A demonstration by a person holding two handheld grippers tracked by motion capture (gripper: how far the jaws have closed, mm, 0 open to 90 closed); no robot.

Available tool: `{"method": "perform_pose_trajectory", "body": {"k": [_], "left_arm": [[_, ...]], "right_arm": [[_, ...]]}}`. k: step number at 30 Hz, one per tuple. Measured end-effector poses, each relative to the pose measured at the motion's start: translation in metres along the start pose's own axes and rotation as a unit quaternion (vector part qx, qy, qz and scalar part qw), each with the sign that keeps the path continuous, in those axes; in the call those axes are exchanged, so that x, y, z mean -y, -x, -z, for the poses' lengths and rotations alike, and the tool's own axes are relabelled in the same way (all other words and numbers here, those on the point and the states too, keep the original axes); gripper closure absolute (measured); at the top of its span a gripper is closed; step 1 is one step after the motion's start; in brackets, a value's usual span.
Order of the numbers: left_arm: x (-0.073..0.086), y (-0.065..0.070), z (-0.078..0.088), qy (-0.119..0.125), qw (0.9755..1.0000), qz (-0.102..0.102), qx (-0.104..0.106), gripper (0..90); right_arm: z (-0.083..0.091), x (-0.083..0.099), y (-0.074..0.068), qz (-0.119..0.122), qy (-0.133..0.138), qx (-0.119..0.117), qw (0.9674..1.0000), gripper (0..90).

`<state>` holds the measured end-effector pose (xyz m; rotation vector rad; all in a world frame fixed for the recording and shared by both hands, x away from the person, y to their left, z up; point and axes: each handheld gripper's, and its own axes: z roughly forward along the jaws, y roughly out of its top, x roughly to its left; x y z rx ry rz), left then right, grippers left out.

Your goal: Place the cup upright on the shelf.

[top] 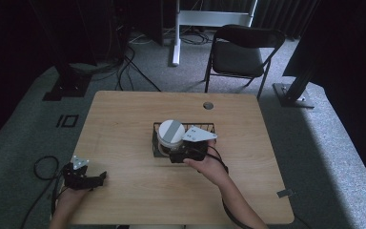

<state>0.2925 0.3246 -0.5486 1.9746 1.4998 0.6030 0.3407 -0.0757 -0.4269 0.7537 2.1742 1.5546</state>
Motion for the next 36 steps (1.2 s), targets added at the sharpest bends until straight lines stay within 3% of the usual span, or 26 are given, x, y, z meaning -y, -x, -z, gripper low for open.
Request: {"method": "perform_pose_trajectory", "body": {"k": [8, 11, 15, 18, 24, 36], "left_arm": [[0.0, 0.0, 0.0, 0.0, 1.0, 0.0, 0.0, 0.1], [0.0, 0.0, 0.0, 0.0, 1.0, 0.0, 0.0, 0.1], [0.0, 0.0, 0.0, 0.0, 1.0, 0.0, 0.0, 0.1], [0.0, 0.0, 0.0, 0.0, 1.0, 0.0, 0.0, 0.1], [0.0, 0.0, 0.0, 0.0, 1.0, -0.001, 0.0, 0.1], [0.0, 0.0, 0.0, 0.0, 1.0, 0.0, 0.0, 0.1]], "right_arm": [[0.007, -0.005, 0.016, -0.01, 0.018, 0.042, 0.9989, 18.4], [0.008, -0.006, 0.02, -0.007, 0.015, 0.047, 0.9987, 18.4], [0.012, -0.009, 0.031, -0.012, 0.009, 0.077, 0.9969, 18.4], [0.012, -0.009, 0.033, -0.01, 0.01, 0.086, 0.9962, 18.4], [0.014, -0.006, 0.049, -0.02, 0.0, 0.128, 0.9915, 18.4], [0.01, 0.008, 0.067, -0.031, -0.034, 0.177, 0.9831, 18.4]]}}
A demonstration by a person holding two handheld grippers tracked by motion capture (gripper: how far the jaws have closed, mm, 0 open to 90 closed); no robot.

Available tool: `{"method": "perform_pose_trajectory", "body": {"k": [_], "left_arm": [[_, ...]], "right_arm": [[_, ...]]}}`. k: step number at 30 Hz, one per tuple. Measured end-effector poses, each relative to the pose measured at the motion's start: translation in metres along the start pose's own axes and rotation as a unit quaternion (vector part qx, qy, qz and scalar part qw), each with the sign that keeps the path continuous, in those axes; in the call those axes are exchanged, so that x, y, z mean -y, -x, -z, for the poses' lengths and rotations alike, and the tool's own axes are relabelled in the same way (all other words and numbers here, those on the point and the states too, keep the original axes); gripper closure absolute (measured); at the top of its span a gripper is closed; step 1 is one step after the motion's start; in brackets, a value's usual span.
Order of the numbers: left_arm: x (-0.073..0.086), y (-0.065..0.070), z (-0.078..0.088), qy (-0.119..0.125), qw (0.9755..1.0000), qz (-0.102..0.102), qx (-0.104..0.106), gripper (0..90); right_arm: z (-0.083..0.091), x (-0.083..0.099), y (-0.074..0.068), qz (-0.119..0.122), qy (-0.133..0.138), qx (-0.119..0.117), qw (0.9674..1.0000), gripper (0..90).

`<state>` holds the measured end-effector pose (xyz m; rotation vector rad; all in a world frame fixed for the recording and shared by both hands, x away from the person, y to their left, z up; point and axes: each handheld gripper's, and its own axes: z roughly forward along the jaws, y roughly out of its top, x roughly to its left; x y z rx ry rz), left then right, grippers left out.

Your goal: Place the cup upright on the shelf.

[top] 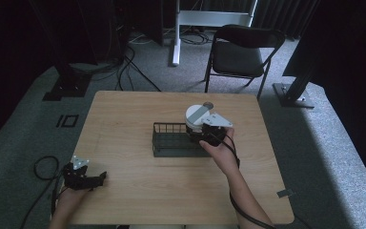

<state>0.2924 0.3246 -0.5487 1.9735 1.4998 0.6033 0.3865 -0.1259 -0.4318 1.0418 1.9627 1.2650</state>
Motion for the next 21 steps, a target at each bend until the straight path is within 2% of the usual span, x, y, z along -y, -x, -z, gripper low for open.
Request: {"method": "perform_pose_trajectory", "body": {"k": [8, 21], "left_arm": [[0.0, 0.0, 0.0, 0.0, 1.0, 0.0, 0.0, 0.1], [0.0, 0.0, 0.0, 0.0, 1.0, 0.0, 0.0, 0.1]], "right_arm": [[-0.01, 0.013, 0.008, -0.016, -0.027, 0.017, 0.9994, 18.4], [-0.02, 0.024, 0.009, -0.029, -0.06, 0.008, 0.9977, 18.4]]}}
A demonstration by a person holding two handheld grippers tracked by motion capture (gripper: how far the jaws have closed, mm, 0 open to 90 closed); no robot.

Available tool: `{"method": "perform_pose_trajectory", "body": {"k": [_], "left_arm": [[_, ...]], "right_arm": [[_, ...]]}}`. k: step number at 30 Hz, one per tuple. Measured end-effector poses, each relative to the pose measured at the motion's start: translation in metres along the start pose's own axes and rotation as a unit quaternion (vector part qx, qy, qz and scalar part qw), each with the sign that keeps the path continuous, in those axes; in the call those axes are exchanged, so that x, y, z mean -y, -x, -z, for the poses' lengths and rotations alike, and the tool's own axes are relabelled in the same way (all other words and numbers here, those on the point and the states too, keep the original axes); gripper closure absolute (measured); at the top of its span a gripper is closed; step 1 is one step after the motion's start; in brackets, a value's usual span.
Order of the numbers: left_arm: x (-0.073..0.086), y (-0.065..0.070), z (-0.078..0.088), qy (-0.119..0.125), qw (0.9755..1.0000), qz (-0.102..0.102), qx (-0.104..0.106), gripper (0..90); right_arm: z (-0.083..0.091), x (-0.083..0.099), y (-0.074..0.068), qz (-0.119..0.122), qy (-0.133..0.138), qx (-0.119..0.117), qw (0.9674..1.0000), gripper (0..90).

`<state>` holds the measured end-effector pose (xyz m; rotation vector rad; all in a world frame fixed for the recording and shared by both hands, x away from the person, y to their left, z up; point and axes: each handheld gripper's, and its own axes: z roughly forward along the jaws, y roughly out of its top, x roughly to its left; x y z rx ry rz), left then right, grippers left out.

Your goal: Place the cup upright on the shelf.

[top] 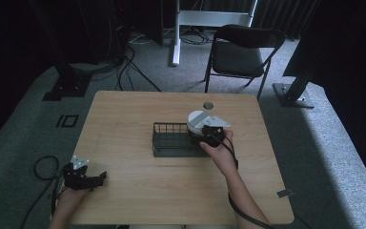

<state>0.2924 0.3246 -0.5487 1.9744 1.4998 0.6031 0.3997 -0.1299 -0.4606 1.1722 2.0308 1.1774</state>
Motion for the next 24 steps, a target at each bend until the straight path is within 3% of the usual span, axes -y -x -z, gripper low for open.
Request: {"method": "perform_pose_trajectory", "body": {"k": [9, 18, 24], "left_arm": [[0.0, 0.0, 0.0, 0.0, 1.0, 0.0, 0.0, 0.1], [0.0, 0.0, 0.0, 0.0, 1.0, 0.0, 0.0, 0.1], [0.0, 0.0, 0.0, 0.0, 1.0, 0.0, 0.0, 0.1]], "right_arm": [[-0.0055, 0.006, -0.0008, -0.005, -0.025, -0.003, 0.9997, 18.4], [-0.0053, 0.0058, -0.0033, 0.003, -0.027, 0.002, 0.9996, 18.4], [-0.0041, 0.0073, -0.0007, -0.006, -0.027, -0.004, 0.9996, 18.1]]}}
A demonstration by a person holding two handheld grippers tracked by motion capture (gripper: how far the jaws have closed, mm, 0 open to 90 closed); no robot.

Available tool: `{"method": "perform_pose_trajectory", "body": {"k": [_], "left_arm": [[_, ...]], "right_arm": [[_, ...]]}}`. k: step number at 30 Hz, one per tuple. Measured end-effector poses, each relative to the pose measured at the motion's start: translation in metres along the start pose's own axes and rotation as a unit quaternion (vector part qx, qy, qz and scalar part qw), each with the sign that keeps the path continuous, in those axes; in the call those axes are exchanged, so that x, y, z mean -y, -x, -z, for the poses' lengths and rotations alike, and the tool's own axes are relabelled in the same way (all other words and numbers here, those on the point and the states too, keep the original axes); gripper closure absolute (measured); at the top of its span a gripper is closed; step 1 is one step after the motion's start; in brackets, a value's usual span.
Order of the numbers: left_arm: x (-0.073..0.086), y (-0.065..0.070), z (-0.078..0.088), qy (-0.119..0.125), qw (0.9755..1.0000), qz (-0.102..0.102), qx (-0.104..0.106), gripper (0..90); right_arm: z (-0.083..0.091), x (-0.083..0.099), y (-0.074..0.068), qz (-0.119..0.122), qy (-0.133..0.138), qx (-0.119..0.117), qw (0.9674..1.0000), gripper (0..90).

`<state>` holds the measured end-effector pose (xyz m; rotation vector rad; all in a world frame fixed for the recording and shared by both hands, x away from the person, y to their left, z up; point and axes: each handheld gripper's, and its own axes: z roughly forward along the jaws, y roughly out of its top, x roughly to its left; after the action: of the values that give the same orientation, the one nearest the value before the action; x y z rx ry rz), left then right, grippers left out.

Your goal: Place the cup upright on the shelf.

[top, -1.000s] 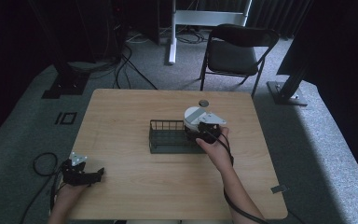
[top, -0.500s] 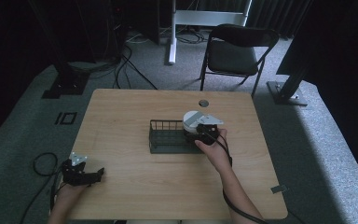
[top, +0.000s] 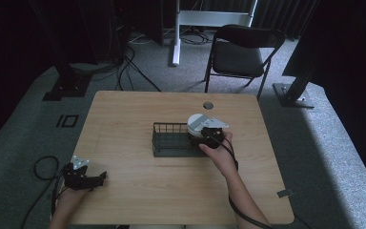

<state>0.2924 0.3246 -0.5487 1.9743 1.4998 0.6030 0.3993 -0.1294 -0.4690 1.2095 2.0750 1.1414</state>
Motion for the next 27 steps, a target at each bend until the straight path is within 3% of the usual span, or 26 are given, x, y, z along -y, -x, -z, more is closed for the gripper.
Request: {"method": "perform_pose_trajectory", "body": {"k": [6, 8, 27], "left_arm": [[0.0, 0.0, 0.0, 0.0, 1.0, 0.0, 0.0, 0.1], [0.0, 0.0, 0.0, 0.0, 1.0, 0.0, 0.0, 0.1], [0.0, 0.0, 0.0, 0.0, 1.0, 0.0, 0.0, 0.1]], "right_arm": [[0.0011, 0.0033, 0.0031, -0.001, 0.007, -0.009, 0.9999, 17.5], [0.0017, 0.0035, 0.0026, 0.0, 0.009, -0.012, 0.9999, 12.8], [0.01, 0.007, 0.0043, -0.006, 0.029, -0.027, 0.9992, 11.6]]}}
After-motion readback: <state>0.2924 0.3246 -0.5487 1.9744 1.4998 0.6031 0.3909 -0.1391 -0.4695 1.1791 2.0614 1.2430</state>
